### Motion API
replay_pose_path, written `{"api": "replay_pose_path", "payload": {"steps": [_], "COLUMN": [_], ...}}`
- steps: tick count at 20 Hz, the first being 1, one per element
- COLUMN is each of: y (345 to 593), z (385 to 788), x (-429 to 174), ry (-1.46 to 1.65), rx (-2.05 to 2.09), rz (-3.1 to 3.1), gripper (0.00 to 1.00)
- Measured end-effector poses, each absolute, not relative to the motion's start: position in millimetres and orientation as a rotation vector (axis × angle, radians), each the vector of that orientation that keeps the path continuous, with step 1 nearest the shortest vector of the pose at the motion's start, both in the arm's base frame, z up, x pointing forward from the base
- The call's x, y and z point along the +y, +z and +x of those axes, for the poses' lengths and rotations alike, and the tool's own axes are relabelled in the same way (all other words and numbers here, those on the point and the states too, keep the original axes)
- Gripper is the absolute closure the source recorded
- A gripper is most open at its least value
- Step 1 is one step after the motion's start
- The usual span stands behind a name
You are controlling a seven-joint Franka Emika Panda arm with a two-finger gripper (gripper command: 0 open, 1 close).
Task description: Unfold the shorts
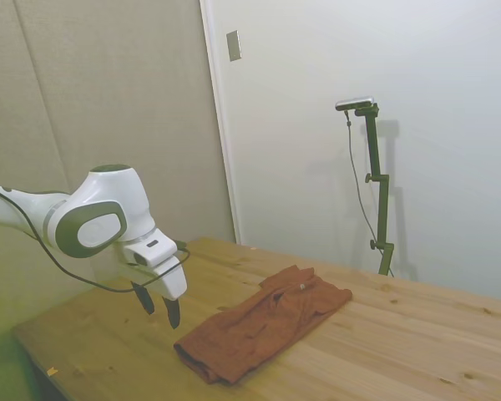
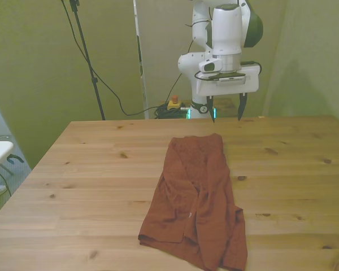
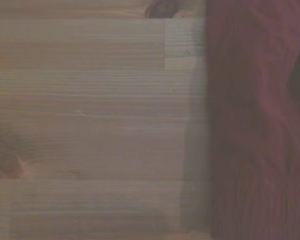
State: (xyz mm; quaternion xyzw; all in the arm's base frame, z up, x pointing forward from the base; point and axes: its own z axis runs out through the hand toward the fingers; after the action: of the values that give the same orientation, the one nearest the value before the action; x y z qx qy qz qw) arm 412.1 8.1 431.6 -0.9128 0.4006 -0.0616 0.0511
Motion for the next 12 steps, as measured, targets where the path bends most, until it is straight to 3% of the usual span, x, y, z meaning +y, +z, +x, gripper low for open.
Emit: {"api": "replay_pose_path", "payload": {"steps": [3, 8, 12], "y": [428.8, 468.7, 453.6], "z": [410.8, 421.8, 423.0], "x": [1.4, -96.0, -189.0], "ry": [-0.153, -0.072, 0.056], "rx": [1.24, 1.43, 1.49], "rz": [-2.788, -2.642, -2.502], "gripper": [0.0, 0.0, 0.0]}}
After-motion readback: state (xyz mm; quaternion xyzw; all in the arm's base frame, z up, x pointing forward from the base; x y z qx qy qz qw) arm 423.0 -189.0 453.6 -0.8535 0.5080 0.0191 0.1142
